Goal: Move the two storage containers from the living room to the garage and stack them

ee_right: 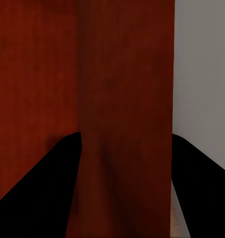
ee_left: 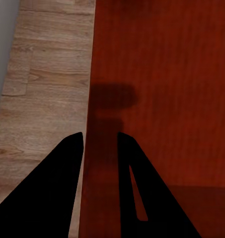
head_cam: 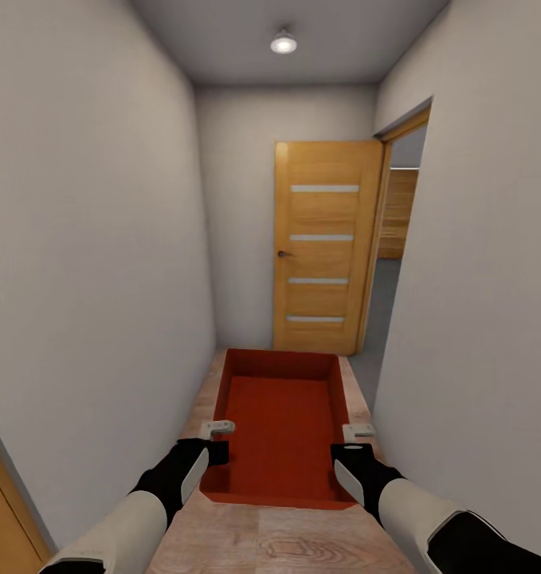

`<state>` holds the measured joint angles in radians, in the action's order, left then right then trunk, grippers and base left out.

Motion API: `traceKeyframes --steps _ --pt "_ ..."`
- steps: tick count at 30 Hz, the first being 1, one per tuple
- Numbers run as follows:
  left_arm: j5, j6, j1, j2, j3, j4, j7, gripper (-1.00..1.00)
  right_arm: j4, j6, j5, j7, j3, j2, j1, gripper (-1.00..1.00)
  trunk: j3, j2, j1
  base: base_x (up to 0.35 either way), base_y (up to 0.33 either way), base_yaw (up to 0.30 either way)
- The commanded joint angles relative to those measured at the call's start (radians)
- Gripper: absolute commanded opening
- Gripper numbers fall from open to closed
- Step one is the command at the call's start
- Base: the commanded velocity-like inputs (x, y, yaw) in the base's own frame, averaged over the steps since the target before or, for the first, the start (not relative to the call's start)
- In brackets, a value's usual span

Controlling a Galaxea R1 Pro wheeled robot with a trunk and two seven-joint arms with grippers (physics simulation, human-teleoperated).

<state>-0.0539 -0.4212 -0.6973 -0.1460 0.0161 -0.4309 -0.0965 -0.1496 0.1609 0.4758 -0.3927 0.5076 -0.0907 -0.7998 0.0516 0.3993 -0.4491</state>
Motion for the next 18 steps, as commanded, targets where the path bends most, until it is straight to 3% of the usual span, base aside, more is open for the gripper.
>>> traceKeyframes --steps 1,18 --pt "-0.009 -0.005 0.001 0.000 -0.008 0.003 -0.009 -1.00 -0.021 0.009 -0.027 -0.008 -0.015 0.000 -0.001 -1.00 0.000 0.001 -0.001 0.324 0.000 0.000" --pt "-0.009 -0.005 0.001 -0.001 -0.008 0.003 -0.009 -1.00 -0.021 0.009 -0.028 -0.008 -0.015 0.000 -0.001 -1.00 0.000 0.001 -0.001 0.323 0.000 0.000"
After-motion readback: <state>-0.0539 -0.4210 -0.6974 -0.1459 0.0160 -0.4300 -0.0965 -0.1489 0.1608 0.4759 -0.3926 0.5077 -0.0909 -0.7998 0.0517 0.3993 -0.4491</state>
